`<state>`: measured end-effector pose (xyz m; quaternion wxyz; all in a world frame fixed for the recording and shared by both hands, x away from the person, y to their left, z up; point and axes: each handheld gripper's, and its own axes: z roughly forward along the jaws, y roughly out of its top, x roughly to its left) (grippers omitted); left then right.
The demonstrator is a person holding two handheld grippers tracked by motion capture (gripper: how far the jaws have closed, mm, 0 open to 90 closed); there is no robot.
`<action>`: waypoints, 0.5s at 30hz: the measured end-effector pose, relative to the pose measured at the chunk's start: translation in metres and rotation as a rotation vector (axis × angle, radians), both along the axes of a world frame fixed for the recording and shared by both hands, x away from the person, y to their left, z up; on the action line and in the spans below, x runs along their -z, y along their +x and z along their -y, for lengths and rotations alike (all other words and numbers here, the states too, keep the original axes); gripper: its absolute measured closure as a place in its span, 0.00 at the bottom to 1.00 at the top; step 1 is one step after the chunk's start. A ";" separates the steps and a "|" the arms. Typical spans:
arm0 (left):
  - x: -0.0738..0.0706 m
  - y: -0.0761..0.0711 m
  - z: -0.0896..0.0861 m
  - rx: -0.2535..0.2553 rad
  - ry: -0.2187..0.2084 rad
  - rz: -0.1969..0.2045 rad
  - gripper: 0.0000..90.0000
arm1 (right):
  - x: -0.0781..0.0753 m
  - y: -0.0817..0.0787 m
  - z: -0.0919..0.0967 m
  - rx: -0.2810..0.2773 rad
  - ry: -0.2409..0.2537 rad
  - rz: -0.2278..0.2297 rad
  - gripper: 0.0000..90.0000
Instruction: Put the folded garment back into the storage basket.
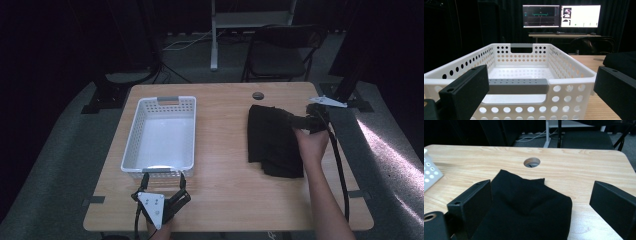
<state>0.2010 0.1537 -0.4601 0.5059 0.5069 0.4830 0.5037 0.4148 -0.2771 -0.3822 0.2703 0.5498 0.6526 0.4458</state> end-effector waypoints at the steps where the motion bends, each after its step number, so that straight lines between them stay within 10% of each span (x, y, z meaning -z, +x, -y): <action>1: 0.000 0.000 0.000 0.000 0.000 0.000 0.01 | 0.002 0.001 0.000 0.003 -0.004 -0.004 0.04; 15: 0.000 0.000 0.000 -0.001 0.001 -0.002 0.01 | 0.025 0.019 0.000 0.015 0.005 -0.086 0.04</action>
